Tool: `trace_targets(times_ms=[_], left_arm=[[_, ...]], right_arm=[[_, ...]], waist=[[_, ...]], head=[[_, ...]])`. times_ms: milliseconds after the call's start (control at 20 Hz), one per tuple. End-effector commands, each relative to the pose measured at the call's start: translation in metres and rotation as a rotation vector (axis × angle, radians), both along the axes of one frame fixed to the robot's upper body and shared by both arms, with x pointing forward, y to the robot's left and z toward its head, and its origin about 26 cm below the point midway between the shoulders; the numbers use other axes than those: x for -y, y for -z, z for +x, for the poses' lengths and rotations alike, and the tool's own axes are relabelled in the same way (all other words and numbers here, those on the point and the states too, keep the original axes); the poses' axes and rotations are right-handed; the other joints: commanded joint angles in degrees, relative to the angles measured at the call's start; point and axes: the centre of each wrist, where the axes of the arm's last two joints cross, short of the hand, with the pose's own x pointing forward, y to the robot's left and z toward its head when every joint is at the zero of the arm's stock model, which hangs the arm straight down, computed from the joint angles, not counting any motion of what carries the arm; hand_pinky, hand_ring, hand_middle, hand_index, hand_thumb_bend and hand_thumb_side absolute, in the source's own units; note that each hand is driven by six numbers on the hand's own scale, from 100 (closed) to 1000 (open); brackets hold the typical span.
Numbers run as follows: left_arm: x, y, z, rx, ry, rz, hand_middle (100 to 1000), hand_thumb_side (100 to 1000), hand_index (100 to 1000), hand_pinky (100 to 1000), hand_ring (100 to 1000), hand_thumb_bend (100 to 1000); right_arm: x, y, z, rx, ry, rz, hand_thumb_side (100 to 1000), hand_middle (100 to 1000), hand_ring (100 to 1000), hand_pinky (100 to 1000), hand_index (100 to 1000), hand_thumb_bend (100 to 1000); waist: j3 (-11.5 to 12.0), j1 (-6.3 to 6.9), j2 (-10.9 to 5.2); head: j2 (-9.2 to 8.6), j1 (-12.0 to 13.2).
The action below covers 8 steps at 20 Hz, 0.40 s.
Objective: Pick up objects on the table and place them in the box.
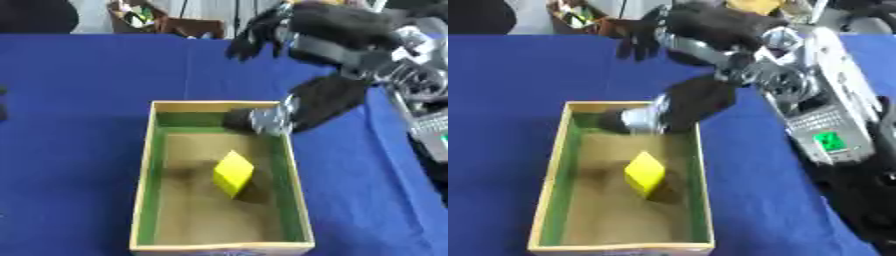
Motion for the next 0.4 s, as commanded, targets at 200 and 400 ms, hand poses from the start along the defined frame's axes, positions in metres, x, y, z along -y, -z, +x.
trace_targets(times_ms=[200,400], left_arm=[[0.001,-0.006,-0.002,0.025,0.013,0.014,444,669,628,224,435,100],[0.003,-0.006,-0.002,0.027,0.03,0.022,444,670,628,222,435,100]], right_arm=[[0.031,-0.011,-0.005,0.118,0.092,0.218,919,618,654,503,786,459],[0.065,-0.01,-0.006,0.175,0.215,0.319,915,613,645,485,783,447]], waist=[[-0.4,0.42,-0.94],[-1.1,0.97,-0.46]], head=[[-0.79,0.7],[-1.23,1.7]])
